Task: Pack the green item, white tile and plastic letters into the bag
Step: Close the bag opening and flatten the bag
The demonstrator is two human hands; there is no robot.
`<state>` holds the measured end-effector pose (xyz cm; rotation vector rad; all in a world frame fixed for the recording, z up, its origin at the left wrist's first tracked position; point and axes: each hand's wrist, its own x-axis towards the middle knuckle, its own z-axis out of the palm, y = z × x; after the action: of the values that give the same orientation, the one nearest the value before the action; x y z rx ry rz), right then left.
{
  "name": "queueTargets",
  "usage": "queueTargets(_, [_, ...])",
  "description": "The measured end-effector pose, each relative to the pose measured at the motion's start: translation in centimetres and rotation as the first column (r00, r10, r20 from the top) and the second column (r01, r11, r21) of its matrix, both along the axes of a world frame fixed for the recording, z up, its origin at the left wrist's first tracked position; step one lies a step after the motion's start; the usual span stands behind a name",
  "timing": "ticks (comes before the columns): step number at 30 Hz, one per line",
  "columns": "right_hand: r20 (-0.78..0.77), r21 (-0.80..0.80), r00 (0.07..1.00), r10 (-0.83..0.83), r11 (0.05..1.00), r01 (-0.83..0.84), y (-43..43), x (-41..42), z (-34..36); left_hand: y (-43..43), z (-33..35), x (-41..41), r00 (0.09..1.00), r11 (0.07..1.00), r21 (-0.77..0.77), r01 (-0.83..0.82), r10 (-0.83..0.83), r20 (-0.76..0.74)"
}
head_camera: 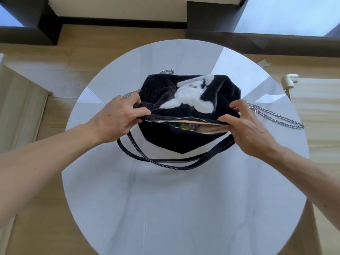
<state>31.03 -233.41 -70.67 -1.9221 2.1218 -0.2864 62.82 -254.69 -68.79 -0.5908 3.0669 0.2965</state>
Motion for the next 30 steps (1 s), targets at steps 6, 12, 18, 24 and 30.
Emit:
queueTargets(6, [-0.245, -0.042, 0.969, -0.043, 0.999, 0.034, 0.9, 2.1, -1.8, 3.0, -1.8, -0.8, 0.992, 0.991, -0.117, -0.061, 0.073, 0.104])
queueTargets(12, [-0.249, 0.046, 0.964, 0.095, 0.995, -0.086, -0.2, 5.1, -2.2, 5.5, -2.6, -3.3, 0.991, 0.993, -0.119, -0.014, 0.03, 0.13])
queueTargets(18, [-0.318, 0.006, 0.939, 0.131, 0.991, -0.136, -1.2, 5.6, -3.0, 6.3, -3.6, -4.3, 0.984, 0.976, -0.217, -0.021, 0.059, 0.171])
queueTargets(24, [-0.218, 0.076, 0.967, 0.132, 0.99, -0.118, -1.3, 5.2, -3.1, 5.2, -4.0, -4.2, 0.979, 0.99, -0.088, -0.113, 0.126, 0.16])
queueTargets(30, [-0.139, 0.093, 0.986, 0.089, 0.993, -0.076, -1.0, 5.0, -3.0, 4.6, -4.1, -3.7, 0.986, 0.993, 0.038, -0.112, 0.107, 0.129])
